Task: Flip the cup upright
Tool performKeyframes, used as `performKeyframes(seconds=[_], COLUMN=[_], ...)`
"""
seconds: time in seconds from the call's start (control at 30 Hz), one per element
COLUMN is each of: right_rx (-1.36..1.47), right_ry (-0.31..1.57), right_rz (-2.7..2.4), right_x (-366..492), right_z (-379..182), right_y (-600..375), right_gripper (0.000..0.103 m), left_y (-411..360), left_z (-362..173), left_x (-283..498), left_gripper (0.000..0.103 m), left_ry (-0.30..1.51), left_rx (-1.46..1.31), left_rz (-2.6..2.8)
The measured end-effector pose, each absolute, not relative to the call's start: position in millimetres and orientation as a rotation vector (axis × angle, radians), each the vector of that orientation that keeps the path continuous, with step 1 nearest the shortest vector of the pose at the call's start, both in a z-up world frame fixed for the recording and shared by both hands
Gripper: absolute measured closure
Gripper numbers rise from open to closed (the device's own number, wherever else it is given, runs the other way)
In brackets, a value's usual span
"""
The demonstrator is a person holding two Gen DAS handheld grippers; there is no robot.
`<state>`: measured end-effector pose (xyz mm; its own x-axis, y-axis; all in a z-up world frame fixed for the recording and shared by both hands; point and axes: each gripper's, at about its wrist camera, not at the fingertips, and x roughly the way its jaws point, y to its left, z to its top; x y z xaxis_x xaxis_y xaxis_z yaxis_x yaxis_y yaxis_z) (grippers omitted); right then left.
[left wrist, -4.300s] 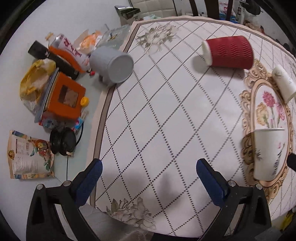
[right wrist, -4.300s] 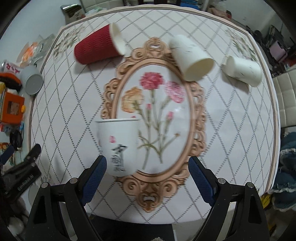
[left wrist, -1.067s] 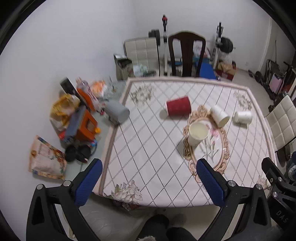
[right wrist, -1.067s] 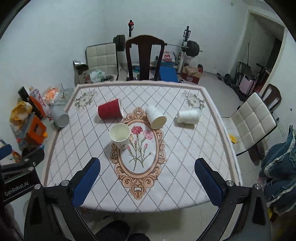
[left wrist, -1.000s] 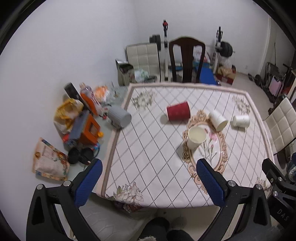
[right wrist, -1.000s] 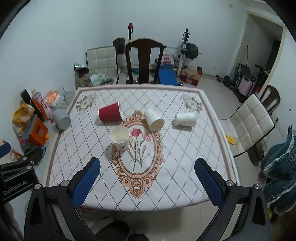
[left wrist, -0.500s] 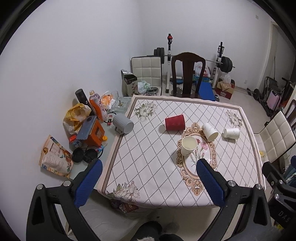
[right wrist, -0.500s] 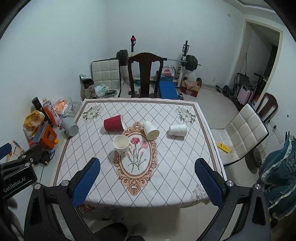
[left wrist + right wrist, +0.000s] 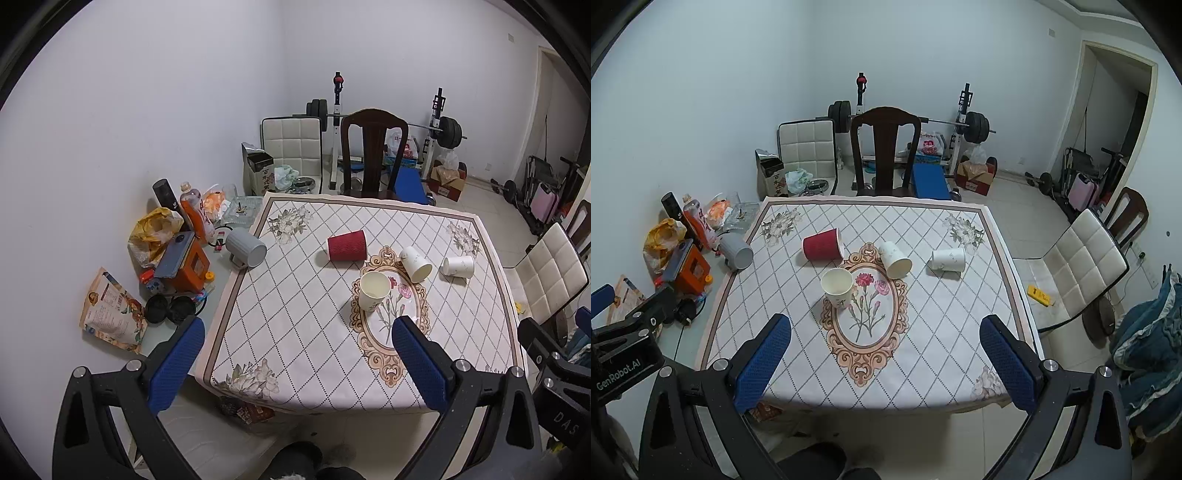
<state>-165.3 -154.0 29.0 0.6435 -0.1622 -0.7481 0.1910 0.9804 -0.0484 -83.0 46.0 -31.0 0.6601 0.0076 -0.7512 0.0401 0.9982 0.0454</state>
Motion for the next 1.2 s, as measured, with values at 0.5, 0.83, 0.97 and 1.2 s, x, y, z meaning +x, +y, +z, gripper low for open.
performKeyframes(seconds=[0.5,0.83,0.97,1.2], right_rx=[0.046,0.051,0.053,0.051], right_ry=[0.863,0.863,0.864,0.862], right_rz=[-0.194,-0.185,-0.184,-0.185], right_x=[-170.9,-173.6,-175.7,-177.0], right_z=[24.8,24.1,24.0,24.1], right_y=[-149.3,-149.1,-148.2,-147.7], right_gripper=[0.000,0.000,0.000,0.000], left_y=[54.4,55.6,55.1,55.5], left_z=[-32.0,-33.4,-34.0,-34.1], left_x=[-92.5,-97.9,-100.8,-101.2], left_gripper=[0.000,0.000,0.000,0.000], left_ry=[0.865,0.868,0.869,0.869], left_rx=[0.064,0.064,0.066,0.065], left_rz=[-0.019,-0.026,-0.030,-0.030])
